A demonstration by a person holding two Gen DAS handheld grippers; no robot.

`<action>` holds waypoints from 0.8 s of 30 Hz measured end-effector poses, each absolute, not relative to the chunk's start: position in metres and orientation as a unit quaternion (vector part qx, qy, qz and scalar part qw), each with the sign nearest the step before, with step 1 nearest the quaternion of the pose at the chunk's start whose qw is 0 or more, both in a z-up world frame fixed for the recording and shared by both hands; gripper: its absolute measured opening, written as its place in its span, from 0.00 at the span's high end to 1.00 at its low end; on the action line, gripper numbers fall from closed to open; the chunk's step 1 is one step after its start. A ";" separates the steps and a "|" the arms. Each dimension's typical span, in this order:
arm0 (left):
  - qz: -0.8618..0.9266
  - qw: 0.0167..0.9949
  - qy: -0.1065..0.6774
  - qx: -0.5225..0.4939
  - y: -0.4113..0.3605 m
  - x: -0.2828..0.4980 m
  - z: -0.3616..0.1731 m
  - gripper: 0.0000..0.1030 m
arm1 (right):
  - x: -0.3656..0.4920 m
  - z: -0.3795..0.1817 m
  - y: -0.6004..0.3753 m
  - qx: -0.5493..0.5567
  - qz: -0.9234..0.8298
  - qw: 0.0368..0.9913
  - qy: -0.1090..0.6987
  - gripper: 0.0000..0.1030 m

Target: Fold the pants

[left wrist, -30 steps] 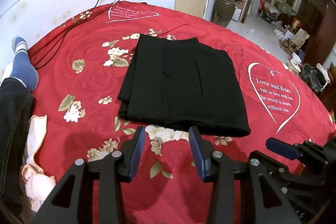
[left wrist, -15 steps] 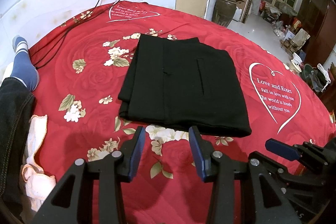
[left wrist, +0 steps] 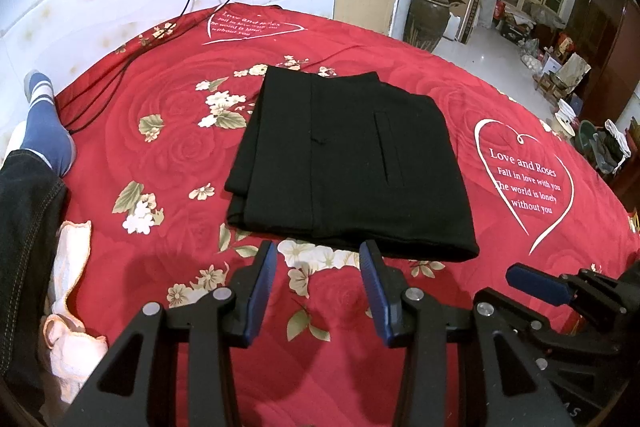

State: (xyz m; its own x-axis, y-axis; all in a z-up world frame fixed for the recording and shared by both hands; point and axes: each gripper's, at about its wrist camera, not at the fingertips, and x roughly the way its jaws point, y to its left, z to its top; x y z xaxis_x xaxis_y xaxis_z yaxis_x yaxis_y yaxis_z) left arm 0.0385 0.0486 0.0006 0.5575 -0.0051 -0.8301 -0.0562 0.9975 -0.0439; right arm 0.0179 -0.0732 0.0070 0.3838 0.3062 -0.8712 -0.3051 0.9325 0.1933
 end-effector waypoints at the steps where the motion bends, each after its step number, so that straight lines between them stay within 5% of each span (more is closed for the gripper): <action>1: 0.015 0.882 0.470 -0.033 0.048 0.038 0.001 0.56 | 0.018 0.007 -0.073 0.001 0.184 0.832 0.524 0.60; 24: 0.012 0.882 0.471 -0.029 0.047 0.038 0.001 0.56 | 0.019 0.010 -0.073 -0.003 0.186 0.832 0.523 0.60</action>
